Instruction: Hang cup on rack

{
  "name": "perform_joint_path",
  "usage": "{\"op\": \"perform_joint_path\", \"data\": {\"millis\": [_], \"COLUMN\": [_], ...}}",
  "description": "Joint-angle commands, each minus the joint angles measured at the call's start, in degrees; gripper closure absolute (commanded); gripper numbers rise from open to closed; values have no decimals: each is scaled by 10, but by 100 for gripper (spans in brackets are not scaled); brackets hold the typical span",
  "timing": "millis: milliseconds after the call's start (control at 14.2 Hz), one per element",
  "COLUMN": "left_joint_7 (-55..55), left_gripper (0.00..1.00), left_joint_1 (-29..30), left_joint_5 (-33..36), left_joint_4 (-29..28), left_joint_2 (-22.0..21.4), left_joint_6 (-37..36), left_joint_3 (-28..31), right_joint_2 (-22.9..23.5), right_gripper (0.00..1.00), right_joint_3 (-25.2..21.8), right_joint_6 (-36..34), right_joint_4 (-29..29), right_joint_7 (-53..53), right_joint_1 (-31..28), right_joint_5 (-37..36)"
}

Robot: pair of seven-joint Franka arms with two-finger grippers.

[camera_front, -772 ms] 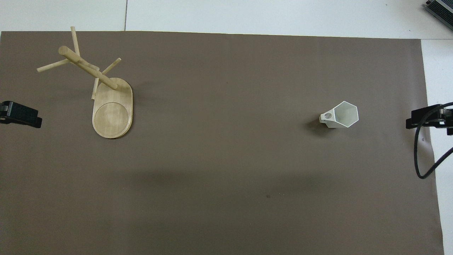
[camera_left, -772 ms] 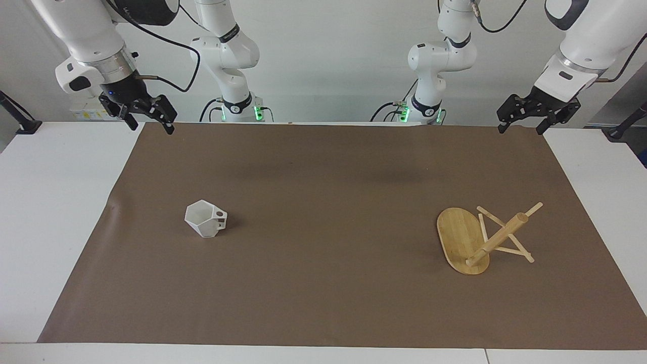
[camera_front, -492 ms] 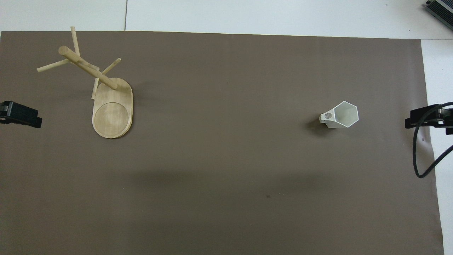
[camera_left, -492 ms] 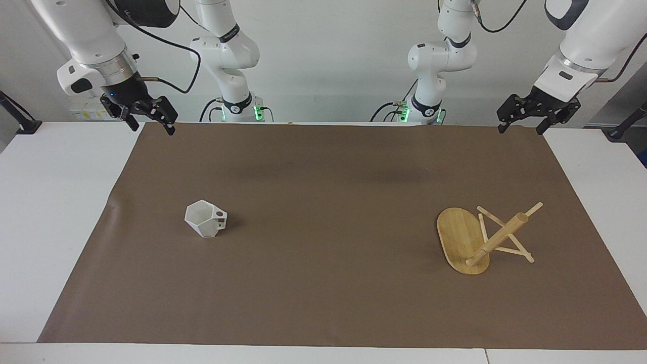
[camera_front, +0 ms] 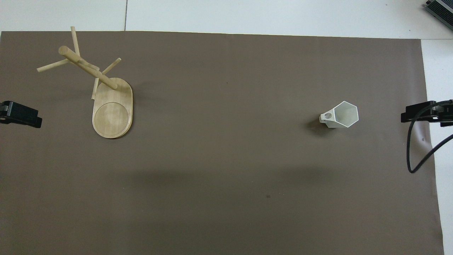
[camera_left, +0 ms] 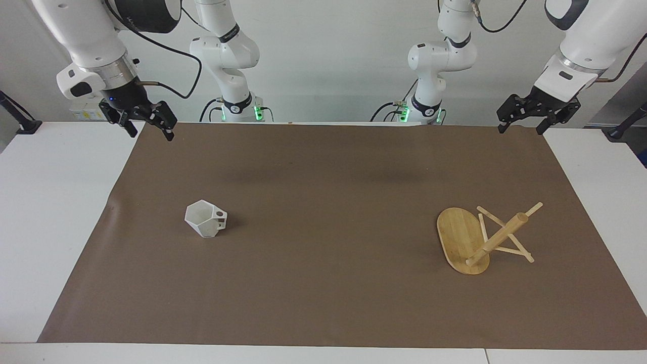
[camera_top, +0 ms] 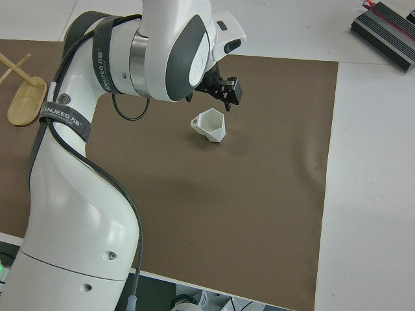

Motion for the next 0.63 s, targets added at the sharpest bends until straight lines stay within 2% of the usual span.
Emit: {"op": "perform_joint_path", "data": {"millis": [0, 421, 562], "left_joint_7": [5, 5, 5], "left_gripper": [0, 0, 0], "left_joint_1": [4, 4, 4], "left_joint_5": [9, 9, 9], "left_joint_4": [-12, -12, -12], "left_joint_2": [-11, -11, -11], "left_joint_6": [-5, -5, -5], "left_joint_3": [-4, -4, -4], "right_joint_2": [0, 106, 124], "right_gripper": [0, 0, 0], "right_joint_3": [-4, -4, -3], "right_joint_6": [82, 222, 264], "right_joint_4": [-60, -73, -88], "right_joint_7": [-43, -40, -39], "right_joint_1": [-5, -5, -3], "right_joint_5": [9, 9, 9]}}
